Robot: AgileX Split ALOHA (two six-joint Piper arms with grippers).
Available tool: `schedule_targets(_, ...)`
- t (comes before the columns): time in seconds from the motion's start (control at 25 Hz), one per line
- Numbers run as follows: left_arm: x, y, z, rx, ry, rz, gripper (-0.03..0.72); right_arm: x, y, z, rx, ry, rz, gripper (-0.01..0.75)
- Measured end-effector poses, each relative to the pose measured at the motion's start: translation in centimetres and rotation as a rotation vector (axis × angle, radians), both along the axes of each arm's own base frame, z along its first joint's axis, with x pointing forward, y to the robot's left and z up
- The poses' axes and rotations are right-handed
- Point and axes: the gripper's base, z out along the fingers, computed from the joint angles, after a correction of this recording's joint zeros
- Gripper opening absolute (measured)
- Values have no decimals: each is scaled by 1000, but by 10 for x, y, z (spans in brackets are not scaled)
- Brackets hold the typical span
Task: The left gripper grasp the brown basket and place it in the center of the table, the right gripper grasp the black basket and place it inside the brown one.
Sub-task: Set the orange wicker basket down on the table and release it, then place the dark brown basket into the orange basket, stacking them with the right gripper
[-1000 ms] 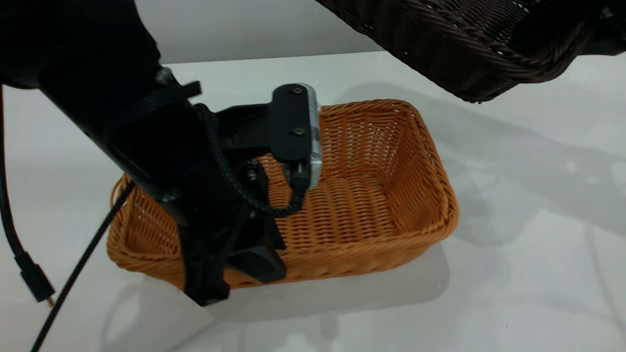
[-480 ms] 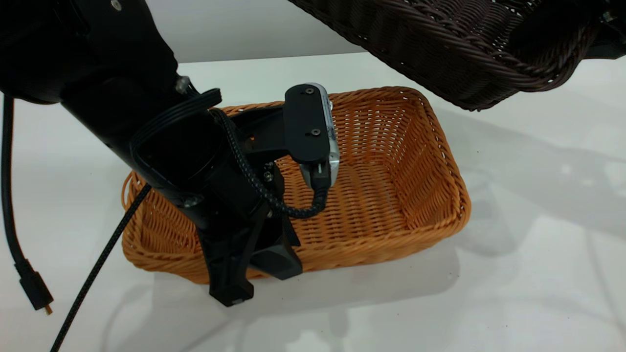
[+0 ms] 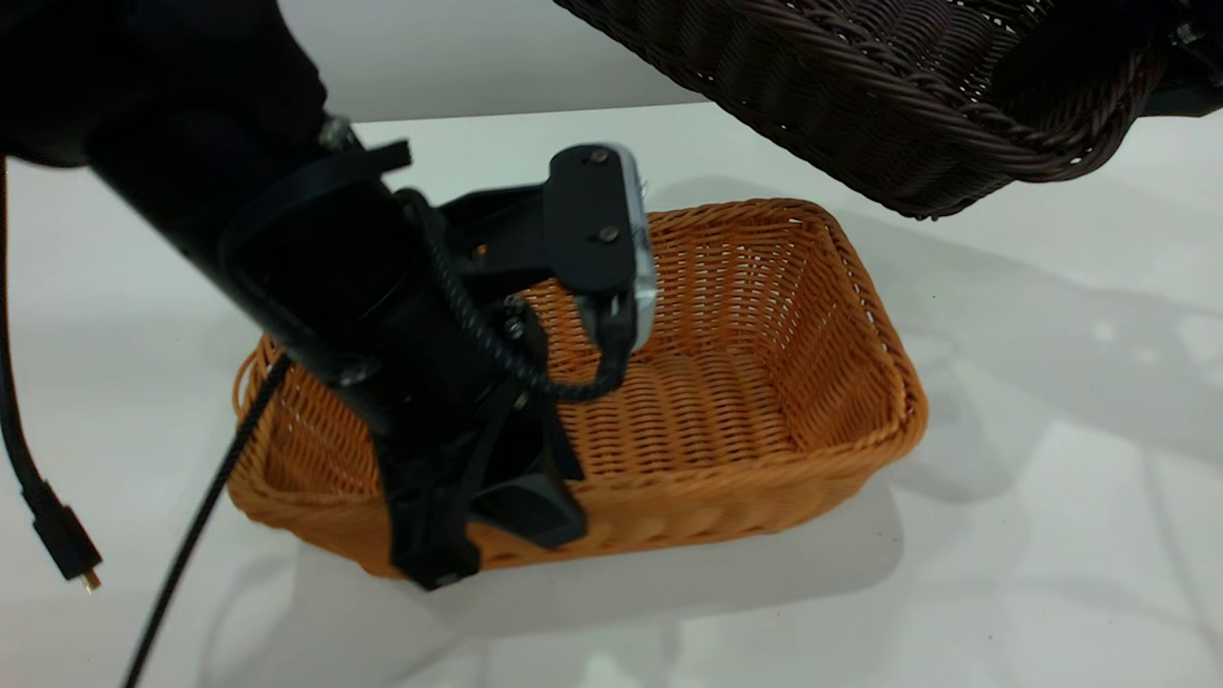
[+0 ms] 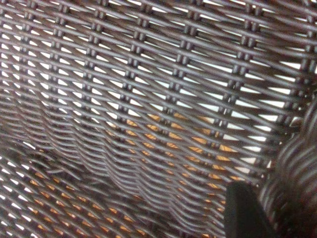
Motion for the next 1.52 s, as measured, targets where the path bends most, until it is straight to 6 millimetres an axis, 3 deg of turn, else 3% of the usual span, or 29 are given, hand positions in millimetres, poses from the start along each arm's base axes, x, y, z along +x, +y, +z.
schedule_targets(0.2,4,-3,8,-17,-15,58,508,-1,1,0,12,8,13,237)
schedule_targets(0.36,4,-3,19,-40,-31,74,599,-1,1,0,12,9,11,237)
schedule_targets(0.68,-16,-10,74,-159,-123,58,605,5,5,13,46,-8,45,237)
schedule_targets(1.0,-30,-4,180,-430,-343,122,589,11,9,32,43,3,137,237)
schedule_targets(1.2,-42,8,234,-568,-475,128,587,-3,19,31,17,62,316,237)
schedule_targets(1.36,-40,10,254,-630,-558,159,587,-16,40,27,-53,75,456,237)
schedule_targets(1.52,-39,10,260,-649,-578,167,587,-21,66,33,-106,39,564,237)
